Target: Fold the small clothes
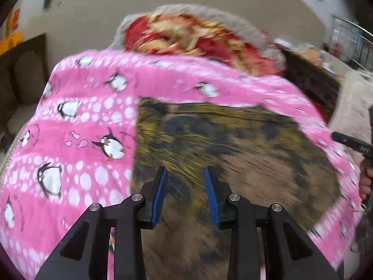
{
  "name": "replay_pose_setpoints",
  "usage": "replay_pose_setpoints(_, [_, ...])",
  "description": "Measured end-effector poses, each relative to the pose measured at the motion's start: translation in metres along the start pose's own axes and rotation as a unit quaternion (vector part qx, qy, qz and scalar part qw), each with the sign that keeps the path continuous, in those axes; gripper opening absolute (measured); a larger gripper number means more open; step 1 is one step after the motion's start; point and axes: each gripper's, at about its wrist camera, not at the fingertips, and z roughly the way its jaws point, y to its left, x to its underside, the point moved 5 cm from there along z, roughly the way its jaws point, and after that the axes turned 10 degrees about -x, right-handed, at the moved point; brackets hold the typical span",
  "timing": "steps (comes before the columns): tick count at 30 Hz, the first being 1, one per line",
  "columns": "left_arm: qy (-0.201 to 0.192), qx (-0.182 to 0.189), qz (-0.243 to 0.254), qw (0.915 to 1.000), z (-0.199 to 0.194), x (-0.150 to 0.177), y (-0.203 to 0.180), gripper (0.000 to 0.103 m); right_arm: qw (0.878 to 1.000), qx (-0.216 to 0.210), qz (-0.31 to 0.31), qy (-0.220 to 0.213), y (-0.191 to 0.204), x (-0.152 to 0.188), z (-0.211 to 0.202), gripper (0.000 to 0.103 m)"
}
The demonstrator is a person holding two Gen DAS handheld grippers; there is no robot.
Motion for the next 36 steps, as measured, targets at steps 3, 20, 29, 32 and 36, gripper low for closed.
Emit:
replay_pose_setpoints(3, [0.008,0.025,0.024,0.9994,-0.009,0.02,-0.016,0.017,0.996,0.003,-0.082,0.018,0.047,0.033,-0.02,0.049])
replay_pose_setpoints(20, [0.046,0.065,-0.014,0.9967,0.02,0.059,-0.009,0.028,0.992,0.049,-0.094,0.066,0.045,0.115,0.013,0.082])
replay_pose_setpoints(29, [0.043,0.067,-0.013,0.9967,0.021,0.06,-0.01,0.033,0.992,0.05,-0.095,0.062,0.043,0.12,0.021,0.082])
replay_pose_setpoints(32, [0.04,0.072,-0.014,0.9965,0.02,0.06,-0.011,0.034,0.993,0.044,-0.091,0.061,0.042,0.117,0.019,0.083])
replay_pose_setpoints(36, [0.037,0.08,-0.019,0.9959,0.021,0.06,-0.01,0.036,0.994,0.034,-0.085,0.058,0.042,0.117,0.019,0.085])
